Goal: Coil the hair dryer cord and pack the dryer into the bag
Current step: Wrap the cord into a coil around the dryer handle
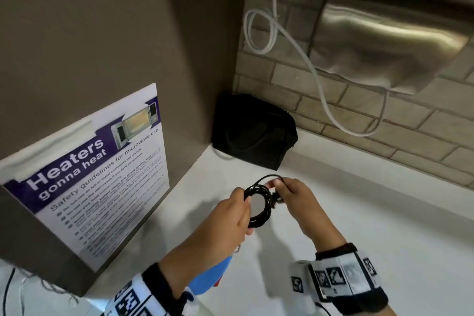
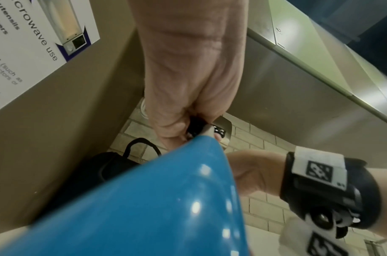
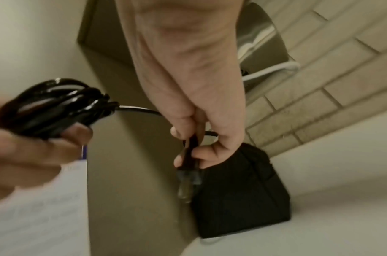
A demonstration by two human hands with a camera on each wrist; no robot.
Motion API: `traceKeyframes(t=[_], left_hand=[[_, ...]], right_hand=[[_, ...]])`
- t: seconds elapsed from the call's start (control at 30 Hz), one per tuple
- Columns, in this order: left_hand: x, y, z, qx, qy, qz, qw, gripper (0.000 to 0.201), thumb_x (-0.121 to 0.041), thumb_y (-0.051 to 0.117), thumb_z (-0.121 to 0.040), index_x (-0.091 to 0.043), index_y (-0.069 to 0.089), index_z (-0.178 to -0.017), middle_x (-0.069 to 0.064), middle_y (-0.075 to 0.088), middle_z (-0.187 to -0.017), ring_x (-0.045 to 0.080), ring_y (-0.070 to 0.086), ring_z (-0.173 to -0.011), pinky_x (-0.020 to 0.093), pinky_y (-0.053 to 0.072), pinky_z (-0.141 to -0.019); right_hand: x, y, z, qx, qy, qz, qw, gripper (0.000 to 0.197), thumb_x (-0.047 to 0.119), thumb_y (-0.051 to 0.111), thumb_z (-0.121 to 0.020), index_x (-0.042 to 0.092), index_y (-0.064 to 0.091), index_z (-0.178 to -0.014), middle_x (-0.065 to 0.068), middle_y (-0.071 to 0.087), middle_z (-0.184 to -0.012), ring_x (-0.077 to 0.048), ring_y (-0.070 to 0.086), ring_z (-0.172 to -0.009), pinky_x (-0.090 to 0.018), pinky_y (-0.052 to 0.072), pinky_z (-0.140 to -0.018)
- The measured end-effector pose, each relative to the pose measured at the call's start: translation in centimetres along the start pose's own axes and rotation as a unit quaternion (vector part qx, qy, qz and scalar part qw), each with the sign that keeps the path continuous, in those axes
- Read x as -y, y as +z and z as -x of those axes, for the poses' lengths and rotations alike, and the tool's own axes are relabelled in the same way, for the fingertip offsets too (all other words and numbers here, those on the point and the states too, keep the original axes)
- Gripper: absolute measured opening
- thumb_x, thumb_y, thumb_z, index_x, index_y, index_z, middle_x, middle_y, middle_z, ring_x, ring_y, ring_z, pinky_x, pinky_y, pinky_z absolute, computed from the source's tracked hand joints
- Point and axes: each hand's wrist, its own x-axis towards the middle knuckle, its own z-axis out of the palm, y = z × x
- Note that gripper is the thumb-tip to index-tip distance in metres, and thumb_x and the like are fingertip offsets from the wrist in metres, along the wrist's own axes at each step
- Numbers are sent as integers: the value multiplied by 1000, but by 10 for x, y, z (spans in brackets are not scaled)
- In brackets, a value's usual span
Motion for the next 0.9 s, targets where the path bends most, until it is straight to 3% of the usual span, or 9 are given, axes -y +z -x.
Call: traceKeyframes(t=[0.07, 0.13, 0.27, 0.4, 0.5, 0.63, 0.77, 0.9], left_hand=[[-6, 1, 1, -1, -9, -2, 1000, 14, -32, 30, -101, -22, 37, -95, -7, 56, -69, 8, 55, -55, 9, 41, -47], [-11, 1, 1, 0, -34, 12, 999, 14, -26, 31, -101, -19, 38, -92, -5, 55, -69, 1, 54, -50, 15, 43, -49], [-13, -2, 1, 1, -89, 32, 996, 18, -16, 33, -101, -18, 36, -83, 0, 54, -70, -9, 49, -37, 28, 44, -53], [-15, -4, 3, 42, -67, -4, 997, 17, -18, 36, -101, -20, 38, -84, -5, 52, -70, -11, 49, -39, 21, 43, -55], [-13, -6, 1, 25, -71, 35, 997, 18, -26, 32, -101, -12, 40, -93, 4, 57, -71, -1, 49, -42, 27, 45, -53], [-7, -12, -3, 28, -75, 108, 991, 22, -26, 31, -102, -12, 37, -86, 10, 56, -67, 18, 44, -51, 29, 44, -52], [1, -20, -6, 60, -54, 121, 989, 22, -27, 32, -102, -12, 40, -88, 9, 59, -66, 20, 50, -54, 35, 51, -57], [6, -26, -9, 70, -59, 139, 986, 22, -26, 31, -102, -13, 40, -86, 10, 61, -67, 16, 54, -51, 35, 55, -59]], right_hand=[[11, 6, 5, 37, 26, -159, 986, 24, 18, 49, -99, 8, 70, -93, -14, 69, -87, -21, 61, -82, -29, 50, -86], [19, 11, 10, 67, 42, -242, 967, 20, 17, 53, -96, 3, 67, -94, -12, 65, -86, -20, 60, -82, -32, 50, -89], [22, 8, 13, 57, 49, -263, 962, 18, 16, 54, -95, 4, 64, -86, -6, 61, -76, -9, 62, -67, -19, 53, -68], [25, 5, 12, 78, 75, -288, 951, 18, 16, 54, -95, 7, 65, -84, -1, 65, -70, -8, 62, -63, -17, 53, -65], [28, 12, 14, 81, 97, -288, 949, 18, 12, 54, -95, 5, 67, -86, -1, 68, -68, -5, 65, -60, -15, 52, -60], [29, 15, 14, 56, 101, -309, 944, 18, 6, 51, -96, 2, 66, -86, 1, 69, -63, -2, 64, -56, -13, 50, -55], [32, 17, 16, 66, 132, -377, 914, 21, 9, 49, -96, -1, 64, -85, -1, 70, -63, -4, 66, -57, -13, 52, -57], [37, 30, 19, 78, 144, -361, 918, 25, -8, 43, -95, -1, 62, -81, 0, 66, -55, -3, 62, -49, -13, 50, -50]])
